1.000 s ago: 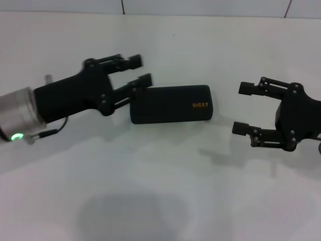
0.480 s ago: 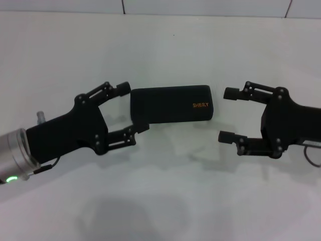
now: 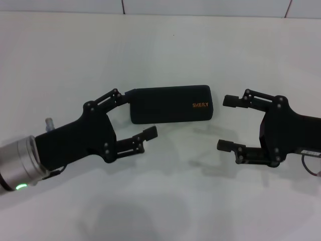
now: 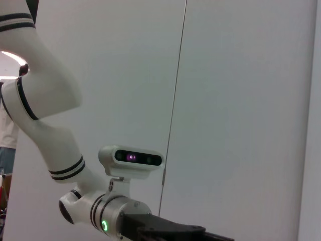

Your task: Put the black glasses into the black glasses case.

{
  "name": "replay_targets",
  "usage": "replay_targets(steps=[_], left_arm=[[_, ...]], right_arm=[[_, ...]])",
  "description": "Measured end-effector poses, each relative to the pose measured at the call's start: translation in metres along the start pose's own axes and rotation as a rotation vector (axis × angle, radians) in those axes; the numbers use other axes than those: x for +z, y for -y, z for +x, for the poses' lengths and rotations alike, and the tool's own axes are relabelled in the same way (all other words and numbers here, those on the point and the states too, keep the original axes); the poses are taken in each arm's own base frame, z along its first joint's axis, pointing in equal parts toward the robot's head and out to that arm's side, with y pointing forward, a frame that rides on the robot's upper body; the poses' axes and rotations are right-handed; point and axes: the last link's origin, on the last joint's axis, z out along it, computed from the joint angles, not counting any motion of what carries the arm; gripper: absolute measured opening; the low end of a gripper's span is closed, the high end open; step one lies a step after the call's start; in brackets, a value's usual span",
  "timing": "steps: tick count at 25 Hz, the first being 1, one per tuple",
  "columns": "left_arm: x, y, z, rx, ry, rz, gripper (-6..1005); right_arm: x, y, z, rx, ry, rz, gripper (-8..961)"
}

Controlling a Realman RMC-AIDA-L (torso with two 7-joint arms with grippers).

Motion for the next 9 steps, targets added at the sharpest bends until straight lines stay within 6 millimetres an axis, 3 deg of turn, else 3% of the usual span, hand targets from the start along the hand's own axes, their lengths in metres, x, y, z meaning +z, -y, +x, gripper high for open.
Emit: replay_targets(steps=[9], left_arm=[[0.0013,-0.0014,-0.0009,0.024,0.004,-0.008,879]], right_arm=[[0.0039,-0.0016,0.0012,-0.028,0.013,-0.007,776]])
